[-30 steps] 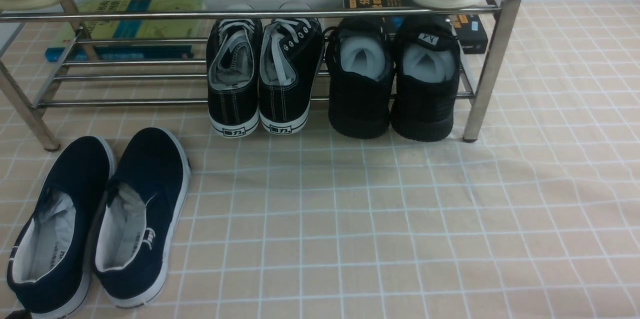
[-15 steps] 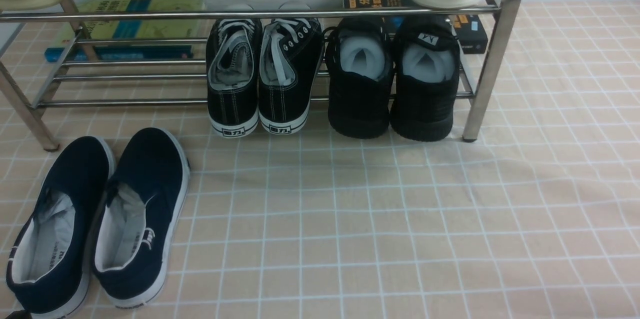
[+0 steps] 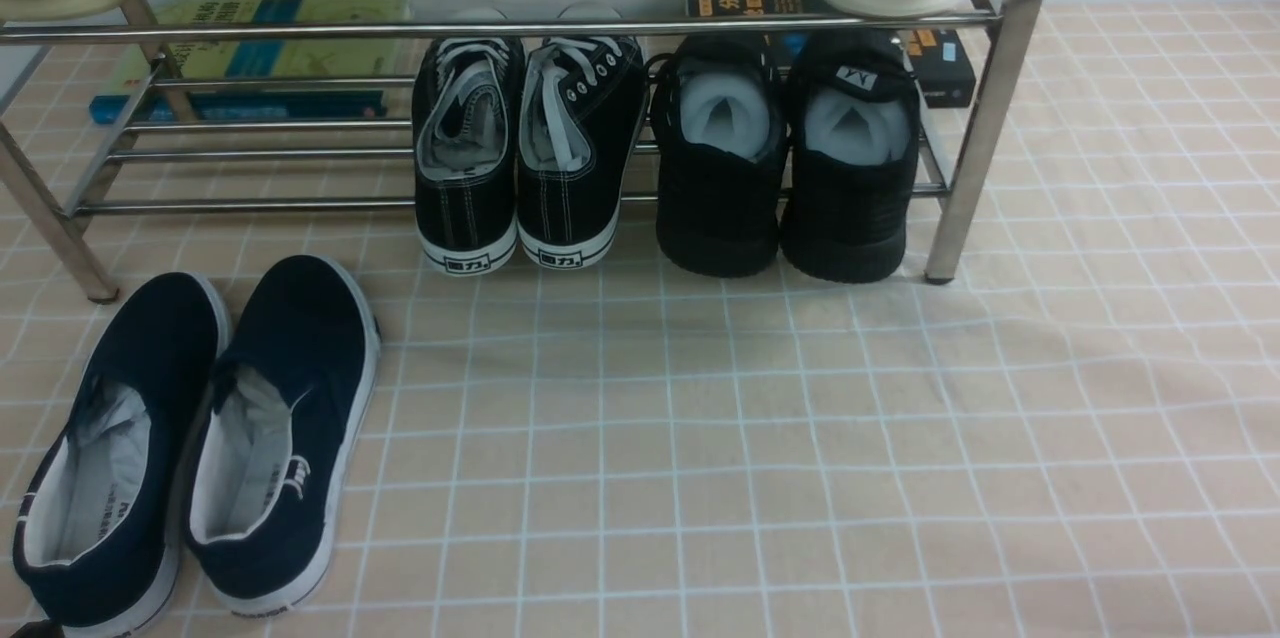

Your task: Take the shoes off the shelf from the light coffee tablecloth by hand.

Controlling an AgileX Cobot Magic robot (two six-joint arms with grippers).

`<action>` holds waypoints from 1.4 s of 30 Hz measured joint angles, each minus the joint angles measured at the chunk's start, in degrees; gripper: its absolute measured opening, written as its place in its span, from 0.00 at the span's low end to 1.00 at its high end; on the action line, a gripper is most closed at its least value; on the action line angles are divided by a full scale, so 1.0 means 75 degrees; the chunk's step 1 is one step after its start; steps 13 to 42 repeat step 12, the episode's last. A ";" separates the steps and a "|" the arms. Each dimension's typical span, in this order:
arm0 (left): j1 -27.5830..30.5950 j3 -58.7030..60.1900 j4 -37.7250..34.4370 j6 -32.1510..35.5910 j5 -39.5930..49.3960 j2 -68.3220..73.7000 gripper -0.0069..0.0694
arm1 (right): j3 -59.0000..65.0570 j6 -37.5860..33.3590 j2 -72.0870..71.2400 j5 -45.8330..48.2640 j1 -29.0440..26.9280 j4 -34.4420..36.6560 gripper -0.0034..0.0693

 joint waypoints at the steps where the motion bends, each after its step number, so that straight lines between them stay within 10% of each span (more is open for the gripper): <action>1: 0.0000 0.0000 0.0000 0.0000 0.0000 0.0000 0.13 | 0.0000 0.0000 0.0000 0.0000 0.0000 0.0000 0.38; 42: 0.0000 0.0000 0.0007 0.0000 0.0000 0.0000 0.15 | 0.0000 0.0000 0.0000 0.0000 0.0000 0.0000 0.38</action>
